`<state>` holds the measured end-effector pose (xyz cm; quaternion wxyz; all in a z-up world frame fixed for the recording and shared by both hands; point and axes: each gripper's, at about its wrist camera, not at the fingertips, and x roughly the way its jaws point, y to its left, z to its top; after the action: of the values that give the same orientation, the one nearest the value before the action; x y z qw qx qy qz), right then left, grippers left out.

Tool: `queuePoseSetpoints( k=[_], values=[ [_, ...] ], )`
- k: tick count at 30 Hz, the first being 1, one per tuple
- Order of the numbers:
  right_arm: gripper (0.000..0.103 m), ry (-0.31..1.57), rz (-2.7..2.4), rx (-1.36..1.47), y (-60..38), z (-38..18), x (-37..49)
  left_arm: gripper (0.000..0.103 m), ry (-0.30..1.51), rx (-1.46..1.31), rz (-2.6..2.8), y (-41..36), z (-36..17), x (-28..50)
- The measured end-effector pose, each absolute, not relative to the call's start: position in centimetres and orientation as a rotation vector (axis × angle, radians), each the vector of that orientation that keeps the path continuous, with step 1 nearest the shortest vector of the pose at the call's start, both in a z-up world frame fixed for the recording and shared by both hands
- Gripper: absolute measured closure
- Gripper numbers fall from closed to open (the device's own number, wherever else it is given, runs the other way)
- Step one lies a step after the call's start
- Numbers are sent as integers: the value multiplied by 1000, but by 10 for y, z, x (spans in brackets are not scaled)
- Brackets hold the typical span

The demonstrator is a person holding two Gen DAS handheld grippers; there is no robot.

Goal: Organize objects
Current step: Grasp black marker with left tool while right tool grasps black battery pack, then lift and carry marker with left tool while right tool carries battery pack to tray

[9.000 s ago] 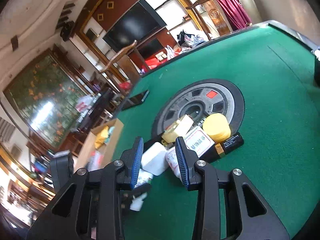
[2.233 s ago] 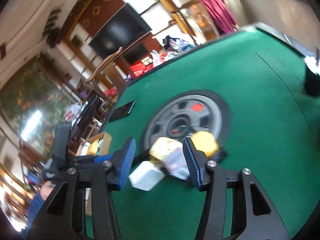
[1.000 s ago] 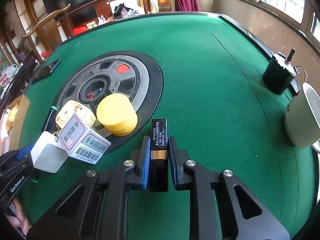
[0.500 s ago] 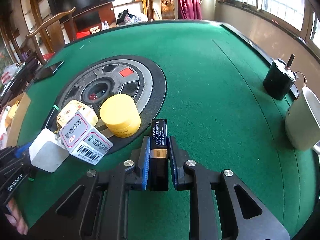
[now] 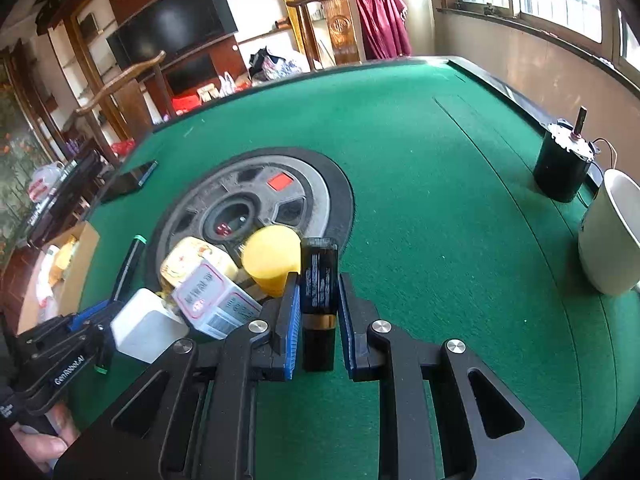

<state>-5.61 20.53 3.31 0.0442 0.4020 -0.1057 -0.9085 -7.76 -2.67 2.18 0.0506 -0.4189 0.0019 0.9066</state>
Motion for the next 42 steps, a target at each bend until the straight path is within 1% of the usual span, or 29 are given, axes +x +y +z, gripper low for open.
queuePoseSetpoints(
  k=[18,42],
  values=[
    [86,-285,-2782,955,186,65,-36,90,107,-1075,2911,-21,42,-60],
    [86,-379,-2665,797,177,77,-21,90,91,-1016,2943,-22,52,-53]
  ],
)
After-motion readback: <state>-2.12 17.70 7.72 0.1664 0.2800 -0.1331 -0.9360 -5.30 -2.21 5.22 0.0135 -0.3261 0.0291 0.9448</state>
